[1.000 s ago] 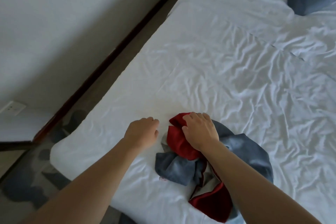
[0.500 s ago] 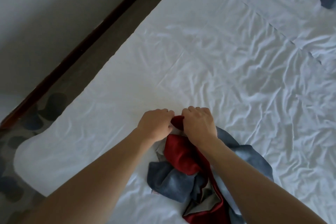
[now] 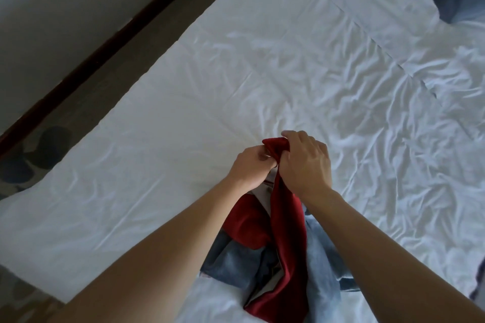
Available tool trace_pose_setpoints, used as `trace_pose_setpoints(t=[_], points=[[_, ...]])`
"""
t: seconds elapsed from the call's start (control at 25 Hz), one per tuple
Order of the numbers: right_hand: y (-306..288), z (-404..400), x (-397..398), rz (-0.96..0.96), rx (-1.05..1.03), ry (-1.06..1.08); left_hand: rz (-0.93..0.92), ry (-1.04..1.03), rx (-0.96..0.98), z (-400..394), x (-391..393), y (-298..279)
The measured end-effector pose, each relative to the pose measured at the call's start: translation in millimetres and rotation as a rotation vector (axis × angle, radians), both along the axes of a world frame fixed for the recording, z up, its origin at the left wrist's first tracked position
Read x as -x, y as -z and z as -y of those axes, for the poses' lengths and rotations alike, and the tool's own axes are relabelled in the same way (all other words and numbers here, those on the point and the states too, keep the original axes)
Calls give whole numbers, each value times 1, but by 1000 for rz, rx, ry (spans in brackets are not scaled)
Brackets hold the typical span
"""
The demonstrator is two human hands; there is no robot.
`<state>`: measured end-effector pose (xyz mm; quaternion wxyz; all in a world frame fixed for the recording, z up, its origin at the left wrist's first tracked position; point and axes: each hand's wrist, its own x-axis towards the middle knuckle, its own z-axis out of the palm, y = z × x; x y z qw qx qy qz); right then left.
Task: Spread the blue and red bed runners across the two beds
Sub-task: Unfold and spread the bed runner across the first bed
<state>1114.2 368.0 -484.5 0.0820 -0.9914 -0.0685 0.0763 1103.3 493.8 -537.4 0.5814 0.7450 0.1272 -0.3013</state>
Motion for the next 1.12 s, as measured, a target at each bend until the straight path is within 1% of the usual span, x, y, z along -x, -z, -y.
trace_pose_setpoints(t=[0.08, 0.12, 0.16, 0.24, 0.32, 0.36, 0.48, 0.56, 0.68, 0.84, 1.0, 1.12], points=[[0, -3, 3, -18, -23, -152, -8, 7, -6, -3, 2, -2], [0, -5, 3, -33, 1, -239, -6, 22, -26, -8, 3, -1], [1, -5, 3, -75, 55, -304, -2, 51, -65, -14, 6, 0], [5, -6, 3, -219, 225, -348, 12, 138, -179, -30, 13, 7], [9, -2, 6, -353, 373, -303, 36, 223, -296, -43, 21, 13], [11, 2, 8, -398, 414, -250, 54, 256, -348, -46, 24, 16], [19, 19, 19, -412, 466, -73, 147, 339, -443, -42, 27, 23], [24, 29, 22, -367, 495, -53, 200, 385, -447, -33, 28, 26], [17, 37, 22, -369, 502, -49, 229, 410, -467, -26, 31, 27], [-10, 56, 45, -327, 422, -23, 267, 442, -476, -9, 28, 16], [-43, 77, 86, -235, 340, 59, 363, 501, -427, 33, 30, -8], [-61, 106, 117, -226, 372, 130, 369, 561, -349, 62, 42, -24]])
